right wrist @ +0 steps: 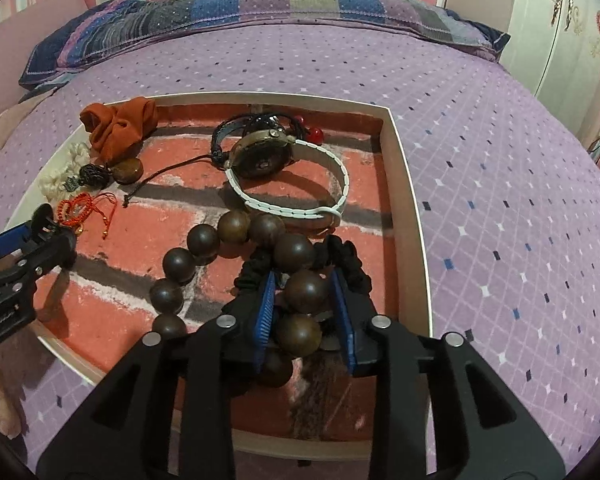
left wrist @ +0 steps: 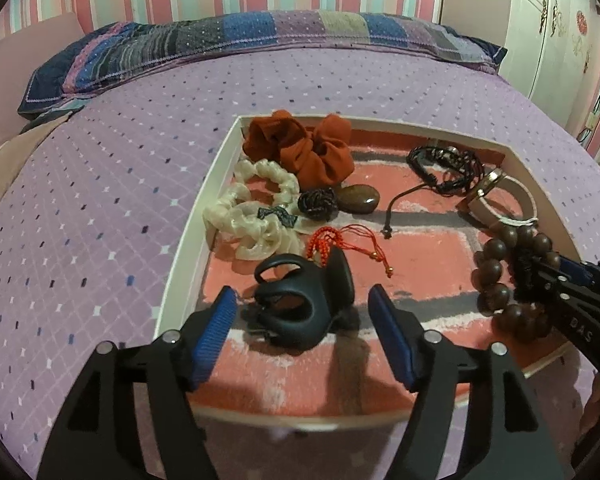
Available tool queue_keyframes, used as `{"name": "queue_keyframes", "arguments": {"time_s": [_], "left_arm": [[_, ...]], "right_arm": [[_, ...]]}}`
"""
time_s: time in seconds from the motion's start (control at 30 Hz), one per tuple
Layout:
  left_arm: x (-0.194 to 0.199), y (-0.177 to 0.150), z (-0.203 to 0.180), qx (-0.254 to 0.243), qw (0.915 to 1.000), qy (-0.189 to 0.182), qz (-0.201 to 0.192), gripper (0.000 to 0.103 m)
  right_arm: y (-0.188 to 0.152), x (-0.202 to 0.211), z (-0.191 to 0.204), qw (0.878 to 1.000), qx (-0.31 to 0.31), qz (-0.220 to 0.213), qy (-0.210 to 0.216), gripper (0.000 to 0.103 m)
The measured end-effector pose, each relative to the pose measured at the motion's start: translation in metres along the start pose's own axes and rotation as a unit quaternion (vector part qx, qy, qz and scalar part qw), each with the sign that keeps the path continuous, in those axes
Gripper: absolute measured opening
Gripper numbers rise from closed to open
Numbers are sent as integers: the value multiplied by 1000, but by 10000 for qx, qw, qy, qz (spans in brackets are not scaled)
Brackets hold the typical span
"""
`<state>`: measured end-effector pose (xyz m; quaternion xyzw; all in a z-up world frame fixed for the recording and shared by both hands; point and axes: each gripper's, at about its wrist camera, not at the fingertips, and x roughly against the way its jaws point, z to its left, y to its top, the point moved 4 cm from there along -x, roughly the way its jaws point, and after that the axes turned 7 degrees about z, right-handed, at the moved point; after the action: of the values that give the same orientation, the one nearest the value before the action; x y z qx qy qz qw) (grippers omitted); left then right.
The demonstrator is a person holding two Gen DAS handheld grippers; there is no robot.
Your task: Organize jewelry
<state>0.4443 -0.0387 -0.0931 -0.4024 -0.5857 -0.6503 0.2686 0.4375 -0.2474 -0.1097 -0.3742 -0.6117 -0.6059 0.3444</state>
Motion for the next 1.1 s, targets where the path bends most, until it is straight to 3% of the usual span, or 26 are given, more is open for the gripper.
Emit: {"name": "queue_keyframes", "arguments": {"time_s": [0.03, 0.1, 0.13, 0.23, 0.4, 0.47, 0.73, 1.1], "left_arm": [[5, 0, 0, -5, 10000, -17, -38, 68], [18, -2, 0, -28, 9999, -33, -126, 70], [24, -3, 0, -28, 9998, -35, -170, 73], [45, -7, 3, -3, 9995, 0, -313, 81], [79, -13, 15, 102, 9985, 220, -496, 83], [89, -19, 22, 199, 9979, 337, -520, 93], [138, -69, 37, 439, 9955, 600, -589, 95], [210, -148, 21, 650, 9904, 777, -944, 95]], "right_arm": [[0, 4, 0, 10000, -18, -26, 77, 35], [1, 12, 0, 9998, -17, -125, 143, 58], [2, 19, 1, 9997, 4, -206, 161, 64], [4, 37, 2, 9991, 55, -365, 202, 66], [0, 62, 1, 9986, 126, -476, 200, 89], [-6, 70, 1, 9984, 139, -518, 197, 98], [-52, 131, 3, 9950, 295, -948, 67, 99], [-132, 220, 7, 9889, 312, -1419, 328, 99]]}}
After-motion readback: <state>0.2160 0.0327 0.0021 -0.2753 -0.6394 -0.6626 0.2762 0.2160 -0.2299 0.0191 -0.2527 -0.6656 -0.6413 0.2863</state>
